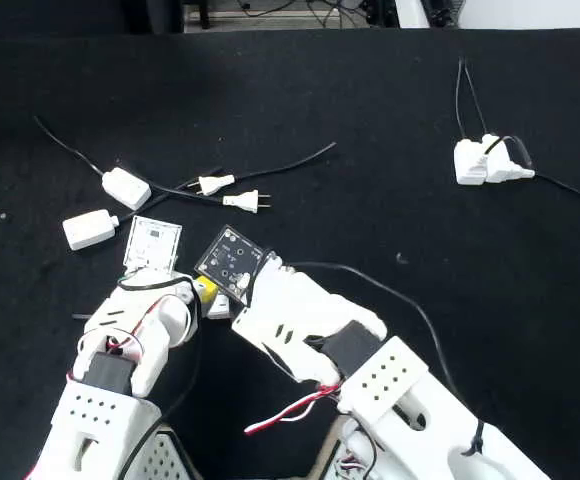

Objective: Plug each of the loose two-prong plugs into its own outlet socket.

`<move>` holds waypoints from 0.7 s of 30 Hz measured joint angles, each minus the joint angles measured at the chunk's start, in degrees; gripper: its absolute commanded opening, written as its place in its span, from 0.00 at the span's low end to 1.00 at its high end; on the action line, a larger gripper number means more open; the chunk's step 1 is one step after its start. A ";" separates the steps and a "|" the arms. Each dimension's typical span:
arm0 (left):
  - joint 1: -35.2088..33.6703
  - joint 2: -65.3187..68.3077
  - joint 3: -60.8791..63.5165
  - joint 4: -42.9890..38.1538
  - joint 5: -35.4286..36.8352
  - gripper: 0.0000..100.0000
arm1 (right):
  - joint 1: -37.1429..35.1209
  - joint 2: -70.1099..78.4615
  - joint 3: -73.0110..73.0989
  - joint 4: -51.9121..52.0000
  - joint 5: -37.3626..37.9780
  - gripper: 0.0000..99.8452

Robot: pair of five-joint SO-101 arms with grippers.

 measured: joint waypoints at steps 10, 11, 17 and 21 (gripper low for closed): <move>0.18 0.53 0.00 0.00 0.00 0.23 | -0.18 0.00 -0.09 -1.23 -0.09 0.01; 0.18 0.53 0.00 0.00 0.00 0.23 | -0.18 0.00 -0.09 -0.62 -0.53 0.01; 0.18 0.53 0.00 0.00 0.00 0.23 | -0.18 0.00 -0.09 1.05 -1.32 0.02; 0.18 0.53 0.00 0.35 0.00 0.23 | -0.18 0.00 -0.09 4.92 -1.32 0.11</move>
